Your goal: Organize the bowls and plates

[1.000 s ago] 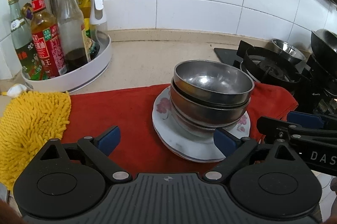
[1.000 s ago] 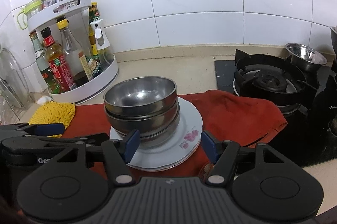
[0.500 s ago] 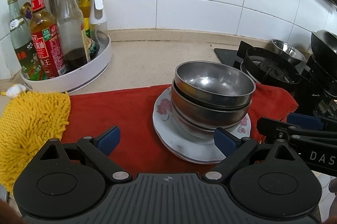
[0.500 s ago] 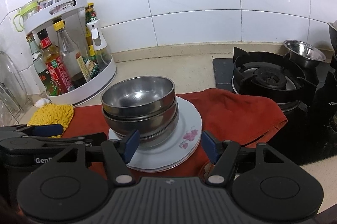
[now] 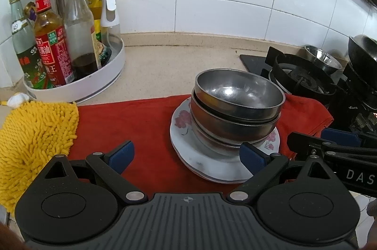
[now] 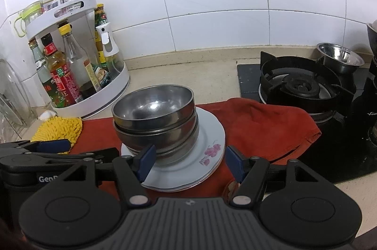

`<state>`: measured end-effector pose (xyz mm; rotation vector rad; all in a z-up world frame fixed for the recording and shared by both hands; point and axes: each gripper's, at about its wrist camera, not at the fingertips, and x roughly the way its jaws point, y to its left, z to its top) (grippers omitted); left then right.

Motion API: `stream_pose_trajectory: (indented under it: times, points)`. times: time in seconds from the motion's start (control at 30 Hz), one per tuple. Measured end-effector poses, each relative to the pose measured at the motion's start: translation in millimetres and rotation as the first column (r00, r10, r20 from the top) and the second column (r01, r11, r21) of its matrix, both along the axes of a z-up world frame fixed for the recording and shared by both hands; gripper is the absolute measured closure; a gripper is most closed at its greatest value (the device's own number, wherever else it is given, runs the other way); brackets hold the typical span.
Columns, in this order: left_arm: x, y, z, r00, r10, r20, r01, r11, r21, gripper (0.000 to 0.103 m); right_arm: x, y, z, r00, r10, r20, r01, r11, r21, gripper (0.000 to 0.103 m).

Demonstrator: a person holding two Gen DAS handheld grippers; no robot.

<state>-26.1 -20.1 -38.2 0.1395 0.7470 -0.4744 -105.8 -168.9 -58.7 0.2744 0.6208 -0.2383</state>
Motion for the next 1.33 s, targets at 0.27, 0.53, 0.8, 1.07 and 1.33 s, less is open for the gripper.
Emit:
stream_pose_trajectory:
  times: [0.27, 0.53, 0.8, 1.07, 1.33]
  points:
    - [0.8, -0.2, 0.0, 1.0, -0.001, 0.004, 0.001, 1.0, 0.009, 0.005, 1.6, -1.9, -1.1, 1.0, 0.004, -0.005, -0.004, 1.0, 0.002, 0.042]
    - [2.1, -1.4, -2.7, 1.0, 0.007, -0.001, -0.007, 1.0, 0.025, 0.002, 3.5, -2.9, -3.4, 1.0, 0.002, -0.019, -0.002, 1.0, 0.001, 0.042]
    - [-2.3, -2.8, -2.8, 0.999, 0.002, 0.037, -0.003, 0.999, 0.047, 0.0, -0.4, -5.8, -8.4, 1.0, -0.004, -0.024, 0.005, 1.0, 0.031, 0.042]
    - [-1.3, 1.4, 0.4, 0.999, 0.007, 0.045, -0.008, 1.0, 0.021, 0.0, -0.9, -3.6, -5.4, 1.0, -0.009, -0.007, 0.009, 1.0, 0.03, 0.042]
    - [-4.8, 2.6, 2.6, 0.995, 0.002, 0.1, -0.004, 1.0, 0.024, 0.0, 0.3, 0.3, -2.6, 1.0, -0.008, 0.001, 0.008, 1.0, 0.024, 0.042]
